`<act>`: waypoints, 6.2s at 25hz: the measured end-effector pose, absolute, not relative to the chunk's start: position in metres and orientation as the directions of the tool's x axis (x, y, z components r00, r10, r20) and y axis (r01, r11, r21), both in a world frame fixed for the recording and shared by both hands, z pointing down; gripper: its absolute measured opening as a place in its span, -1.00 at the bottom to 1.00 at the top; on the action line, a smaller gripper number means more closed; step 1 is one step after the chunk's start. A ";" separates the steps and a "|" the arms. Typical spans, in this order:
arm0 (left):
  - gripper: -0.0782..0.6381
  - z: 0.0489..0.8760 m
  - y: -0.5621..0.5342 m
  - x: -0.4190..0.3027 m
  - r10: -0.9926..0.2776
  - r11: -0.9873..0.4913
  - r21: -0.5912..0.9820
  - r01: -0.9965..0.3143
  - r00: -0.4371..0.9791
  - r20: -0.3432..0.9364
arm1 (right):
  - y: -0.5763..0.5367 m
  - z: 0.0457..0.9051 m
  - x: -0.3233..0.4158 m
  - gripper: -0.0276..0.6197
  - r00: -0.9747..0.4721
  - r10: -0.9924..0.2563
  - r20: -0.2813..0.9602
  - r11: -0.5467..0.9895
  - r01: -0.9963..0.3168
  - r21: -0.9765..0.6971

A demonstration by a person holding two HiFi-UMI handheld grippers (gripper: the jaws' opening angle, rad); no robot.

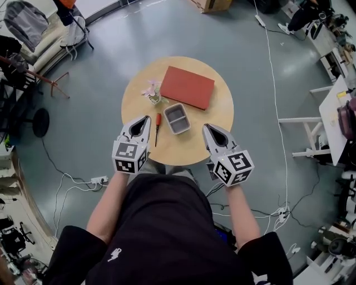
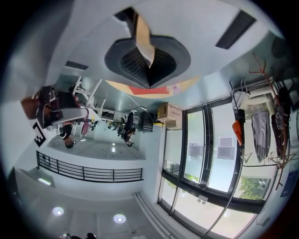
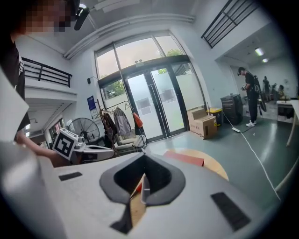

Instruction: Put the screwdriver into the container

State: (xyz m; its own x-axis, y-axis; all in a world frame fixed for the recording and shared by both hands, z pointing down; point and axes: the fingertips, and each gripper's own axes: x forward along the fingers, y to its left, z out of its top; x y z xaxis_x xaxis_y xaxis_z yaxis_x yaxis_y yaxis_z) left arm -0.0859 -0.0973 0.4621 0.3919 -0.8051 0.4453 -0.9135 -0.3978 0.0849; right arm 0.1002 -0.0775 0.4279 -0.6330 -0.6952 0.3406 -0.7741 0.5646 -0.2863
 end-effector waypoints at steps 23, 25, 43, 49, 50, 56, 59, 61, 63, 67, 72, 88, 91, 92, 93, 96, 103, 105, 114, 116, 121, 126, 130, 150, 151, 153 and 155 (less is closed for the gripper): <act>-0.59 0.644 -0.118 -0.082 -0.544 -0.345 0.213 -0.914 0.379 0.749 | -0.109 0.519 0.060 -0.91 -0.615 -0.610 0.499 0.505 -0.787 -0.354; -0.47 0.655 -0.119 -0.080 -0.520 -0.334 0.228 -0.915 0.380 0.765 | -0.106 0.523 0.061 -0.91 -0.613 -0.605 0.508 0.500 -0.789 -0.357; -0.44 0.708 -0.134 -0.083 -0.426 -0.259 0.204 -0.944 0.301 0.853 | -0.102 0.536 0.067 -0.91 -0.590 -0.589 0.552 0.473 -0.806 -0.357; -0.50 0.709 -0.132 -0.082 -0.433 -0.270 0.202 -0.941 0.306 0.848 | -0.098 0.537 0.067 -0.91 -0.594 -0.580 0.558 0.481 -0.802 -0.354; -0.50 0.707 -0.132 -0.082 -0.443 -0.272 0.203 -0.941 0.310 0.841 | -0.098 0.538 0.067 -0.91 -0.595 -0.579 0.557 0.483 -0.801 -0.354; -0.51 0.663 -0.135 -0.086 -0.563 -0.293 0.209 -0.933 0.346 0.750 | -0.095 0.534 0.068 -0.91 -0.611 -0.580 0.538 0.501 -0.789 -0.357; -0.51 0.636 -0.136 -0.087 -0.621 -0.303 0.206 -0.930 0.357 0.698 | -0.095 0.529 0.066 -0.91 -0.623 -0.584 0.520 0.514 -0.780 -0.357; -0.51 0.618 -0.137 -0.087 -0.652 -0.311 0.195 -0.930 0.358 0.668 | -0.096 0.525 0.066 -0.91 -0.630 -0.588 0.508 0.522 -0.775 -0.356; -0.51 0.600 -0.139 -0.086 -0.679 -0.318 0.186 -0.930 0.360 0.640 | -0.096 0.520 0.066 -0.91 -0.633 -0.594 0.496 0.528 -0.772 -0.354; -0.51 0.564 -0.146 -0.076 -0.725 -0.345 0.181 -0.921 0.384 0.572 | -0.100 0.507 0.068 -0.91 -0.635 -0.613 0.470 0.534 -0.771 -0.347; -0.51 0.525 -0.162 -0.057 -0.760 -0.384 0.188 -0.904 0.425 0.492 | -0.109 0.494 0.074 -0.91 -0.633 -0.639 0.438 0.534 -0.774 -0.340; -0.51 0.491 -0.201 -0.008 -0.759 -0.483 0.224 -0.847 0.532 0.376 | -0.121 0.487 0.096 -0.91 -0.586 -0.692 0.423 0.478 -0.810 -0.339; -0.51 0.497 -0.206 0.001 -0.753 -0.493 0.214 -0.843 0.537 0.381 | -0.121 0.491 0.103 -0.91 -0.577 -0.697 0.426 0.463 -0.816 -0.347; -0.51 0.500 -0.207 0.004 -0.748 -0.499 0.208 -0.842 0.539 0.387 | -0.121 0.493 0.105 -0.91 -0.574 -0.698 0.428 0.457 -0.817 -0.351; -0.51 0.504 -0.209 0.006 -0.742 -0.505 0.202 -0.839 0.542 0.395 | -0.121 0.494 0.107 -0.91 -0.571 -0.699 0.431 0.451 -0.819 -0.355; -0.51 0.518 -0.213 0.012 -0.718 -0.530 0.175 -0.830 0.549 0.427 | -0.124 0.498 0.111 -0.91 -0.563 -0.700 0.439 0.434 -0.824 -0.365; -0.50 0.555 -0.210 0.020 -0.660 -0.585 0.115 -0.803 0.554 0.507 | -0.122 0.513 0.115 -0.91 -0.553 -0.691 0.466 0.405 -0.830 -0.384; -0.50 0.564 -0.207 0.024 -0.640 -0.613 0.081 -0.786 0.554 0.532 | -0.122 0.516 0.116 -0.91 -0.551 -0.688 0.473 0.400 -0.831 -0.386; -0.50 0.595 -0.180 0.050 -0.530 -0.755 -0.029 -0.655 0.583 0.617 | -0.122 0.520 0.127 -0.91 -0.526 -0.699 0.485 0.370 -0.846 -0.383; -0.50 0.600 -0.175 0.054 -0.511 -0.777 -0.054 -0.627 0.578 0.636 | -0.120 0.521 0.129 -0.91 -0.523 -0.700 0.486 0.367 -0.847 -0.384; -0.50 0.604 -0.171 0.058 -0.491 -0.795 -0.072 -0.602 0.570 0.659 | -0.118 0.520 0.131 -0.91 -0.523 -0.700 0.486 0.366 -0.847 -0.385; -0.50 0.609 -0.172 0.062 -0.486 -0.798 -0.074 -0.597 0.566 0.666 | -0.116 0.522 0.134 -0.91 -0.518 -0.703 0.488 0.360 -0.850 -0.384; -0.49 0.613 -0.175 0.064 -0.480 -0.798 -0.072 -0.599 0.558 0.677 | -0.115 0.522 0.137 -0.91 -0.513 -0.704 0.491 0.355 -0.853 -0.383; -0.32 0.591 -0.157 0.051 -0.523 -0.750 -0.046 -0.660 0.548 0.653 | -0.117 0.508 0.137 -0.91 -0.539 -0.710 0.454 0.405 -0.839 -0.363; -0.31 0.586 -0.156 0.048 -0.533 -0.740 -0.042 -0.671 0.547 0.645 | -0.118 0.506 0.136 -0.91 -0.542 -0.711 0.449 0.411 -0.837 -0.360; -0.34 0.575 -0.154 0.040 -0.562 -0.717 -0.039 -0.696 0.543 0.624 | -0.118 0.500 0.133 -0.91 -0.547 -0.714 0.437 0.422 -0.834 -0.355; -0.45 0.560 -0.153 0.032 -0.600 -0.683 -0.036 -0.729 0.532 0.598 | -0.118 0.491 0.131 -0.91 -0.549 -0.721 0.422 0.431 -0.833 -0.346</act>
State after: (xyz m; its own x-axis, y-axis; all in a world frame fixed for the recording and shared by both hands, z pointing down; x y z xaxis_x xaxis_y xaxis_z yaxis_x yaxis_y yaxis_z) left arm 0.0316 -0.1529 0.5604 0.5321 -0.5997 0.5977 -0.7293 -0.6832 -0.0362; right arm 0.1310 -0.1180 0.4915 -0.5489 -0.7215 0.4221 -0.8331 0.4312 -0.3463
